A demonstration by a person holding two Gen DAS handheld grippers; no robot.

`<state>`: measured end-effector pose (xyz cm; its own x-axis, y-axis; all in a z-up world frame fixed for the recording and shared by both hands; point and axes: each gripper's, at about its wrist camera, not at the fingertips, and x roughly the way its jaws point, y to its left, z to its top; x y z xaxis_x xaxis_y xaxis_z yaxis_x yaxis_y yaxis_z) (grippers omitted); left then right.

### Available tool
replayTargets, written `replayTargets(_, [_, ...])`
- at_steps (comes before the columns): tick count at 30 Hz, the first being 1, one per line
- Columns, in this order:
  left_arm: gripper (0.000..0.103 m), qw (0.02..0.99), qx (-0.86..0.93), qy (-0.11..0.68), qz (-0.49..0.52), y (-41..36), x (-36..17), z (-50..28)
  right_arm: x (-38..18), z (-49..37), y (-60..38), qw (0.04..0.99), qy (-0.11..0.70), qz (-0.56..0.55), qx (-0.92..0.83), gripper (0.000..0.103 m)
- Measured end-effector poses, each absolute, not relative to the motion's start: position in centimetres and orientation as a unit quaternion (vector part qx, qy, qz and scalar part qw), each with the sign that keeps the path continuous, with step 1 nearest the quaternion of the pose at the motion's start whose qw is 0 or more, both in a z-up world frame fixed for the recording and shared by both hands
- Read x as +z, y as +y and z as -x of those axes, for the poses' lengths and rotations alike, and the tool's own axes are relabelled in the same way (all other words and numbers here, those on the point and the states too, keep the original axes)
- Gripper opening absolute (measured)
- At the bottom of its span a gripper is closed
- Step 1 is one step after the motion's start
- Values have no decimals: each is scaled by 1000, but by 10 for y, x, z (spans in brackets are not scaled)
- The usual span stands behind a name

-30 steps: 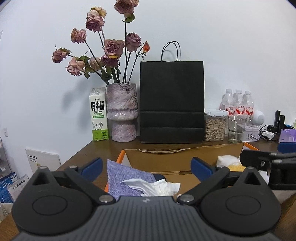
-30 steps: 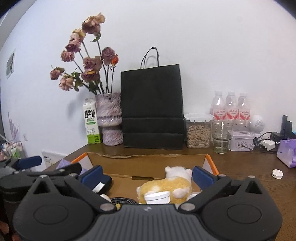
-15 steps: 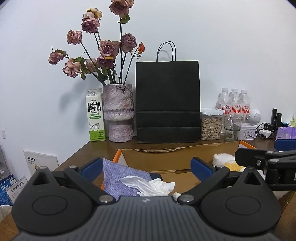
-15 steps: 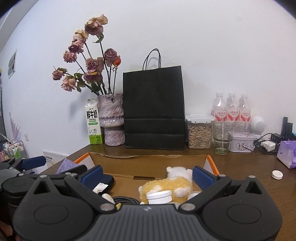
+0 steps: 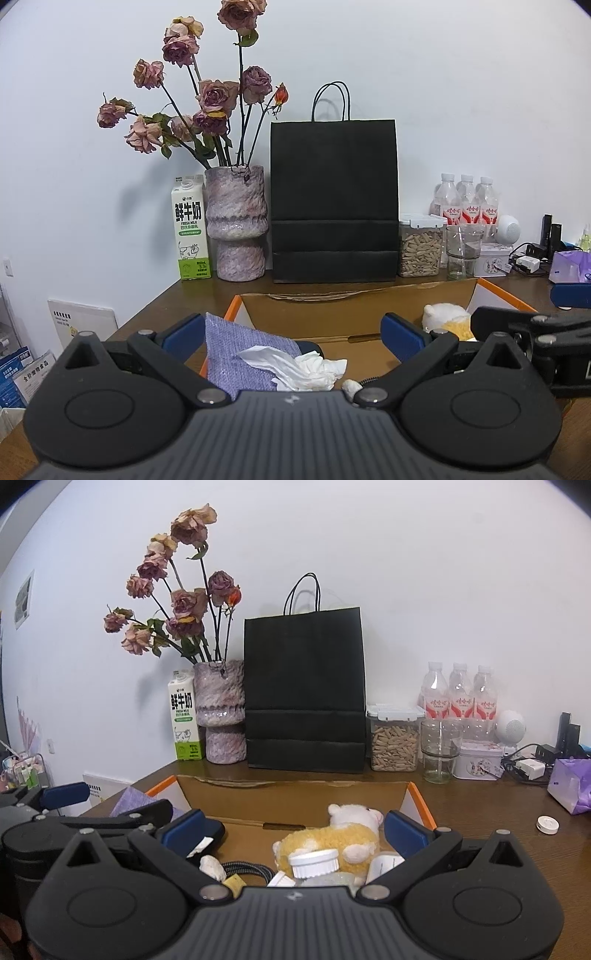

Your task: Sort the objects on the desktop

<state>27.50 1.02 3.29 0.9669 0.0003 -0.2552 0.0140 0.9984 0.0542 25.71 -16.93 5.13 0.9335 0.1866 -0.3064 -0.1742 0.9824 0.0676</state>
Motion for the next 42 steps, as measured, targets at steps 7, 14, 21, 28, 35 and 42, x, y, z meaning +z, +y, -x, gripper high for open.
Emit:
replayTargets(7, [103, 992, -9, 124, -24, 10, 38, -262, 54, -240, -169, 983, 160, -7, 89, 103])
replayTargets(14, [103, 992, -18, 126, -26, 7, 44, -244, 54, -218, -177, 983, 166, -4, 81, 103])
replayTargets(21, [103, 990, -25, 134, -33, 5, 43, -224, 50, -196, -190, 981, 181, -8, 75, 103])
replayTargets(28, [103, 987, -24, 156, -35, 10, 34, -208, 34, -178, -194, 975, 207, -4, 78, 103])
replayTargets(35, [103, 981, -25, 187, -39, 19, 18, -197, 12, -167, -185, 966, 242, 18, 86, 103])
replayTargets(42, [103, 976, -51, 210, -38, 12, 8, -192, 0, -162, -189, 961, 265, 31, 72, 103])
